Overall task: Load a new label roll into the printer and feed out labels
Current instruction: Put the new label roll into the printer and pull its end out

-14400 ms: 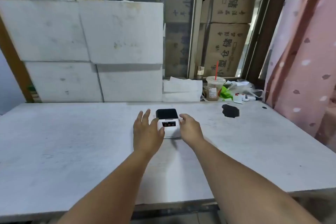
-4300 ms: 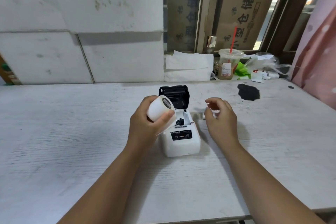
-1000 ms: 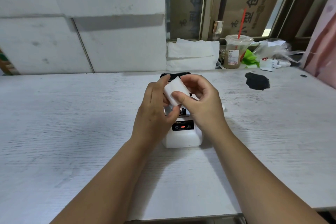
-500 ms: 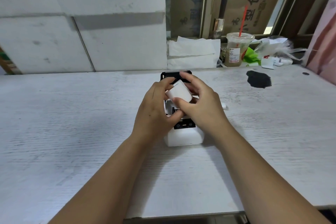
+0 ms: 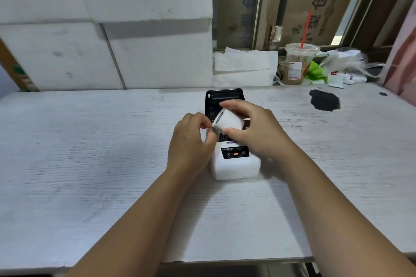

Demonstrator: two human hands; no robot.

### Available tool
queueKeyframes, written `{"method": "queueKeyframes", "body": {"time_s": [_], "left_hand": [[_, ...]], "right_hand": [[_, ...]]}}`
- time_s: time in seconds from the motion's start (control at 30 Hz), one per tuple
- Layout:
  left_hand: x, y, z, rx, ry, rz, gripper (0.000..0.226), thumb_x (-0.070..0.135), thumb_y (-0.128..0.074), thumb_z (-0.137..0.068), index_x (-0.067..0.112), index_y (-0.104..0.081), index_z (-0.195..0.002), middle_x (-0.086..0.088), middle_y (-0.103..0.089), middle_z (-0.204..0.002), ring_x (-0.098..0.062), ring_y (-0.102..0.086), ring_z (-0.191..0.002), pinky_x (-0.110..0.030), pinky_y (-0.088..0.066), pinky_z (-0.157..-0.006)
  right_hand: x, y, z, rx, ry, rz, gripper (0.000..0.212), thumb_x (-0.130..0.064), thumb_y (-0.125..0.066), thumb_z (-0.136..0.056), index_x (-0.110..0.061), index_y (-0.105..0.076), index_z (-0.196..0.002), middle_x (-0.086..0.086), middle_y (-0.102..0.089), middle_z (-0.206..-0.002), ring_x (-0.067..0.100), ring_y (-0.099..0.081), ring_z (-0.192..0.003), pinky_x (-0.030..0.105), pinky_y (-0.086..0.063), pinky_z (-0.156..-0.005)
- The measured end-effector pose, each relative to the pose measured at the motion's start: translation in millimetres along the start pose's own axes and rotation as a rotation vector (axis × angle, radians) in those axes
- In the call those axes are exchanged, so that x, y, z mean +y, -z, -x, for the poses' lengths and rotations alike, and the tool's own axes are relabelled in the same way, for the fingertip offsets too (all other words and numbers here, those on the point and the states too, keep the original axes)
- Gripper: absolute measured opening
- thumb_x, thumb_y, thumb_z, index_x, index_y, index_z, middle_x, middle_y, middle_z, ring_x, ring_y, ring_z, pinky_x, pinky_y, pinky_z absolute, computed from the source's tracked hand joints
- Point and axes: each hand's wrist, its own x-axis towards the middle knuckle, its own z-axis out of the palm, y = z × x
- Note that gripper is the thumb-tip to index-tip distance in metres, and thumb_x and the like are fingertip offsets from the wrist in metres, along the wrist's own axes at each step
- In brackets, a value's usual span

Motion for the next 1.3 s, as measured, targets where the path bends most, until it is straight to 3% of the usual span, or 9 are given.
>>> {"method": "queueKeyframes", "body": {"time_s": [0.07, 0.2, 0.3, 0.47, 0.7, 0.93, 1.03, 1.13, 1.3], "left_hand": [[0, 0, 0, -0.013, 0.016, 0.001, 0.01, 0.016, -0.06, -0.081, 0.021, -0.052, -0.077, 0.007, -0.054, -0.086, -0.019, -0.052, -0.09, -0.023, -0.034, -0.072], [7, 2, 3, -0.072, -0.131, 0.007, 0.009, 0.031, -0.056, -0.078, 0.024, -0.059, -0.072, 0.005, -0.055, -0.085, -0.017, -0.05, -0.087, -0.015, -0.035, -0.073], [7, 2, 5, -0.078, -0.312, -0.115, 0.029, 0.038, -0.047, -0.077, 0.022, -0.072, -0.077, 0.001, -0.056, -0.079, -0.02, -0.048, -0.077, -0.026, -0.042, -0.066], [-4, 5, -1, -0.081, -0.436, -0.263, 0.033, 0.038, -0.046, -0.083, 0.022, -0.074, -0.078, -0.003, -0.057, -0.078, -0.024, -0.048, -0.07, -0.034, -0.045, -0.059], [-4, 9, 3, -0.291, -0.317, -0.215, 0.047, 0.049, -0.025, -0.085, 0.027, -0.064, -0.1, 0.003, -0.05, -0.107, -0.016, -0.045, -0.098, -0.037, -0.049, -0.074], [-1, 7, 4, -0.198, -0.281, -0.158, 0.03, 0.03, -0.037, -0.087, 0.015, -0.063, -0.087, 0.0, -0.053, -0.099, -0.017, -0.051, -0.083, -0.037, -0.048, -0.067], [-3, 5, 5, -0.134, -0.306, -0.269, 0.036, 0.035, -0.031, -0.085, 0.022, -0.064, -0.088, 0.004, -0.057, -0.098, -0.018, -0.05, -0.085, -0.029, -0.043, -0.057], [-5, 5, 5, -0.104, -0.334, -0.308, 0.039, 0.037, -0.029, -0.083, 0.022, -0.065, -0.086, 0.003, -0.059, -0.097, -0.02, -0.05, -0.081, -0.028, -0.041, -0.054], [-5, 4, 4, -0.04, -0.379, -0.319, 0.031, 0.028, -0.04, -0.082, 0.017, -0.068, -0.076, -0.001, -0.061, -0.088, -0.023, -0.048, -0.068, -0.027, -0.037, -0.051]], "right_hand": [[-2, 5, -4, -0.038, 0.009, 0.062, 0.057, -0.017, -0.071, -0.075, -0.041, -0.054, -0.124, -0.015, -0.06, -0.113, 0.004, -0.059, -0.104, 0.019, -0.049, -0.088], [-7, 15, -13, -0.136, 0.033, 0.182, 0.055, -0.017, -0.07, -0.074, -0.041, -0.056, -0.122, -0.015, -0.06, -0.121, -0.003, -0.052, -0.112, 0.008, -0.037, -0.088], [-7, 17, -16, -0.176, 0.032, 0.194, 0.055, -0.016, -0.069, -0.073, -0.038, -0.057, -0.122, -0.016, -0.06, -0.123, -0.005, -0.052, -0.109, 0.003, -0.035, -0.084], [-3, 16, -15, -0.196, 0.008, 0.203, 0.056, -0.019, -0.071, -0.071, -0.037, -0.057, -0.122, -0.014, -0.061, -0.124, -0.001, -0.055, -0.113, 0.01, -0.038, -0.091], [-7, 18, -18, -0.224, 0.029, 0.43, 0.054, -0.027, -0.07, -0.072, -0.039, -0.056, -0.123, -0.008, -0.063, -0.116, 0.003, -0.05, -0.095, 0.007, -0.035, -0.071], [-17, 26, -21, -0.354, 0.006, 0.534, 0.049, -0.016, -0.068, -0.075, -0.036, -0.06, -0.119, -0.024, -0.051, -0.077, -0.005, -0.048, -0.072, 0.009, -0.033, -0.06], [-20, 23, -27, -0.467, 0.019, 0.557, 0.045, -0.012, -0.068, -0.074, -0.033, -0.064, -0.114, -0.016, -0.067, -0.095, 0.004, -0.059, -0.089, 0.023, -0.05, -0.078], [-20, 21, -30, -0.497, 0.008, 0.544, 0.051, -0.009, -0.07, -0.076, -0.03, -0.06, -0.122, -0.01, -0.066, -0.119, 0.009, -0.059, -0.11, 0.028, -0.048, -0.096], [-15, 22, -30, -0.475, -0.058, 0.466, 0.058, -0.006, -0.073, -0.076, -0.025, -0.054, -0.128, -0.005, -0.064, -0.123, 0.008, -0.058, -0.113, 0.023, -0.048, -0.093]]}}
